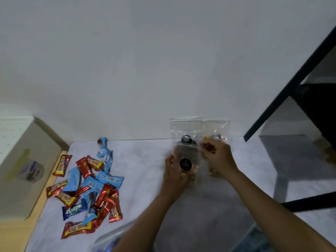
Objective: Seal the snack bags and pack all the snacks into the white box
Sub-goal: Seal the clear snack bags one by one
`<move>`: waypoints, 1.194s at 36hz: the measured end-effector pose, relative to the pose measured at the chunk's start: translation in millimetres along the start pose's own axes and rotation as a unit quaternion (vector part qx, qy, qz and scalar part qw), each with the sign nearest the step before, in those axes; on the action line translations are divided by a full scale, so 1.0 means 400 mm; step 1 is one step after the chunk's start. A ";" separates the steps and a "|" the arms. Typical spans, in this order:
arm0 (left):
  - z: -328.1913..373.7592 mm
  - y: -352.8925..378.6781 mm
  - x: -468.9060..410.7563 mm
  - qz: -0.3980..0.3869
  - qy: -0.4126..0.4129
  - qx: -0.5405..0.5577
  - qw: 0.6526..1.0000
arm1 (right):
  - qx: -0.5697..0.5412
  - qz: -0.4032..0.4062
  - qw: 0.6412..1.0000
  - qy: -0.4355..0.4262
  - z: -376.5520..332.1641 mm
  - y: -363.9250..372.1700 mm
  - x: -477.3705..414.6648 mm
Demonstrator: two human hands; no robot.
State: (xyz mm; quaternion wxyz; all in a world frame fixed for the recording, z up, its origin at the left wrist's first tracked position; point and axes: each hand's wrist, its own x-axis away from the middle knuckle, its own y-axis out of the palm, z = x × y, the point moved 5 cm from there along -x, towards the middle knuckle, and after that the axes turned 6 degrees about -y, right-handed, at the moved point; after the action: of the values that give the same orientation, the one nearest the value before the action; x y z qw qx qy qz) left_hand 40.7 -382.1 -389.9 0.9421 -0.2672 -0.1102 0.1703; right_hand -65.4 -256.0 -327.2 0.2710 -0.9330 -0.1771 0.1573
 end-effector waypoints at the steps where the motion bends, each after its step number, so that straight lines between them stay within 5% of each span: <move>1: 0.004 0.014 -0.006 0.008 -0.003 0.000 1.000 | 0.000 0.014 1.000 0.002 0.010 -0.006 -0.012; 9: 0.013 0.051 -0.048 0.004 0.002 -0.018 1.000 | 0.031 0.055 0.998 0.024 0.049 -0.015 -0.064; 19: 0.031 -0.061 -0.049 -0.019 -0.007 -0.123 0.992 | 0.100 -0.027 0.994 0.043 -0.028 0.000 -0.043; 29: -0.028 -0.429 0.000 0.004 0.044 -0.301 0.953 | 0.178 -0.102 0.978 0.028 -0.244 0.135 0.043; 43: -0.204 -1.083 0.216 0.041 0.088 -0.279 0.955 | 0.202 -0.066 0.977 0.023 -0.711 0.526 0.219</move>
State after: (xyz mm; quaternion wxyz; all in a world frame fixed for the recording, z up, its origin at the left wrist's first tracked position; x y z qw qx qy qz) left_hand 257.9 -733.4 -213.4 0.8279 -0.5379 -0.0595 0.1471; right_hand 174.6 -513.7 -234.2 0.4679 -0.8485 -0.1962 0.1505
